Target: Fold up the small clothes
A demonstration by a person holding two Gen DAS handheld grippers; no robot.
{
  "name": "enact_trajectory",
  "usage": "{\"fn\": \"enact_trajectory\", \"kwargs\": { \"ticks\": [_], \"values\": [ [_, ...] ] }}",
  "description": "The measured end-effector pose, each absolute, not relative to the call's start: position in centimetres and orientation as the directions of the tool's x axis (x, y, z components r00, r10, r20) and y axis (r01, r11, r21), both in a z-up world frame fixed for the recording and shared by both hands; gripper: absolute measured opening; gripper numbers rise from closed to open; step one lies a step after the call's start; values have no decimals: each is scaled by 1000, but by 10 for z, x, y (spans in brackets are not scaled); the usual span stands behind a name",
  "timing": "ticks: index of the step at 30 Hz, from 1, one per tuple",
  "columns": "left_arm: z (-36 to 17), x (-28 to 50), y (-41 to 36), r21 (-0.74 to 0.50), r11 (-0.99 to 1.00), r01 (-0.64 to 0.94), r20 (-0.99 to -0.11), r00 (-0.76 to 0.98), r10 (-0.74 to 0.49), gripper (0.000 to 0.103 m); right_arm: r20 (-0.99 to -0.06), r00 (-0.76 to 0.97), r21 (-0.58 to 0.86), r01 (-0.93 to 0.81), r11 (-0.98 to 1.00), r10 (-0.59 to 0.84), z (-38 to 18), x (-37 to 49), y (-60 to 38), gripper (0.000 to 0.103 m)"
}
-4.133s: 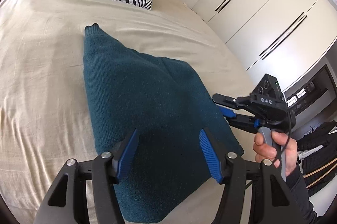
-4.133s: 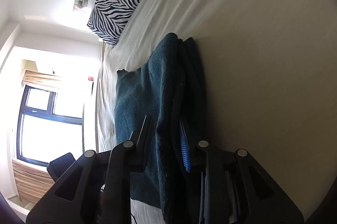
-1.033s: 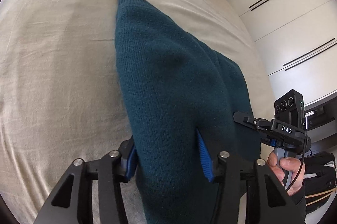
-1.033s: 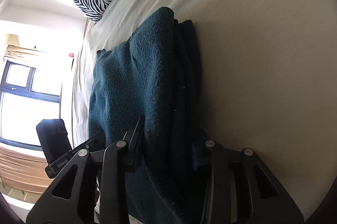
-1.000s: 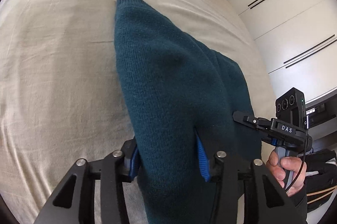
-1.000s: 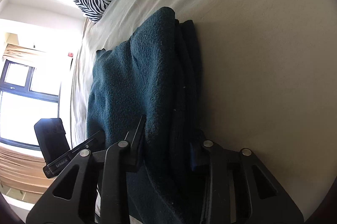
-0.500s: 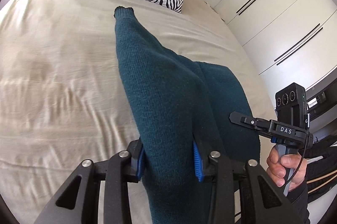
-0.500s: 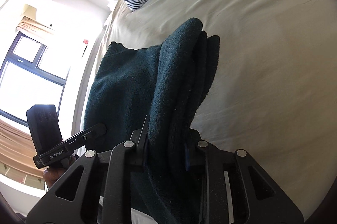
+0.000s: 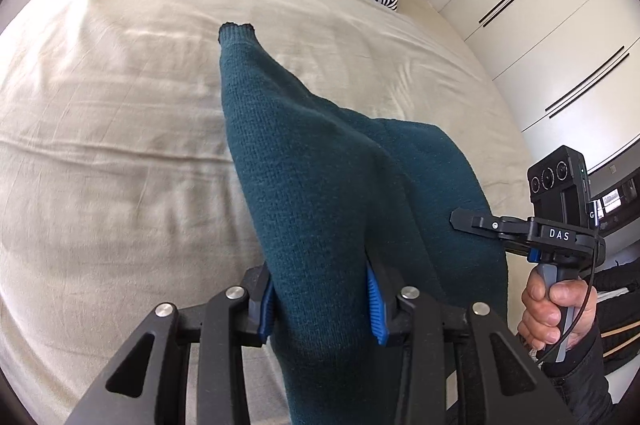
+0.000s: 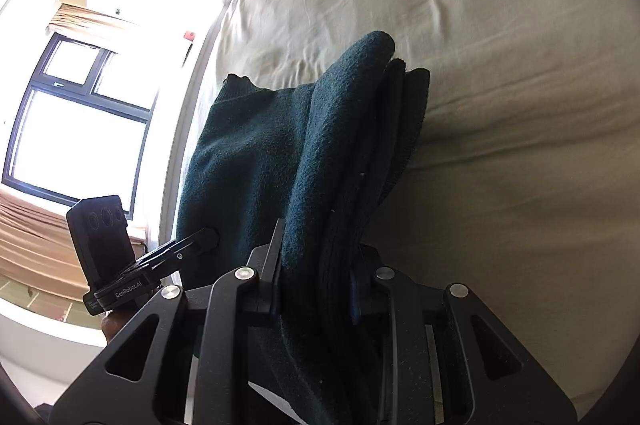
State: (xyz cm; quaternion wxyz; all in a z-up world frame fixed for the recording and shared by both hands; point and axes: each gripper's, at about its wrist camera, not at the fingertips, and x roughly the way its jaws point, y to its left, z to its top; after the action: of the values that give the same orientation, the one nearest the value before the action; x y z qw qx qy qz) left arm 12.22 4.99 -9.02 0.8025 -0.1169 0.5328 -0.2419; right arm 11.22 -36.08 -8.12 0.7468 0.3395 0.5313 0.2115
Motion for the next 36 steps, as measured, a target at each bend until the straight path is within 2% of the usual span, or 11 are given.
{"fn": "enact_trajectory", "kwargs": {
  "ticks": [7, 13, 17, 21, 23, 25, 28, 30, 32, 34, 36],
  "values": [
    [-120, 118, 62, -473, 851, 229, -793, 310, -524, 49, -602, 362, 790, 138, 598, 712, -134, 101, -372, 25],
    [-125, 117, 65, -501, 843, 196, -780, 321, -538, 58, -553, 403, 823, 127, 553, 729, -143, 91, -374, 25],
    [-117, 108, 67, -480, 856, 191, -779, 356, -517, 59, -586, 427, 793, 128, 596, 689, -132, 88, -376, 31],
    [-90, 84, 66, -372, 904, 209, -779, 459, -427, 59, -651, 507, 701, 115, 704, 565, -96, 69, -385, 42],
    [-73, 67, 66, -334, 917, 219, -747, 531, -399, 67, -663, 566, 650, 111, 751, 490, -76, 53, -388, 43],
    [-53, 49, 64, -269, 938, 218, -705, 619, -347, 89, -666, 619, 599, 111, 793, 416, -56, 34, -390, 45],
    [-20, 20, 62, -179, 964, 197, -609, 747, -265, 103, -662, 693, 488, 110, 866, 285, -23, 5, -390, 51],
    [0, -1, 60, -109, 980, 164, -538, 819, -197, 103, -645, 739, 405, 111, 907, 198, -3, -14, -386, 54],
    [18, -20, 57, -51, 988, 146, -477, 865, -153, 103, -612, 781, 331, 110, 937, 124, 21, -30, -377, 62],
    [38, -35, 49, 9, 993, 118, -412, 905, -104, 103, -556, 828, 272, 108, 956, 64, 47, -54, -372, 77],
    [56, -52, 47, 62, 994, 86, -343, 938, -60, 103, -477, 879, 226, 107, 968, 14, 74, -74, -364, 89]
  ]
}}
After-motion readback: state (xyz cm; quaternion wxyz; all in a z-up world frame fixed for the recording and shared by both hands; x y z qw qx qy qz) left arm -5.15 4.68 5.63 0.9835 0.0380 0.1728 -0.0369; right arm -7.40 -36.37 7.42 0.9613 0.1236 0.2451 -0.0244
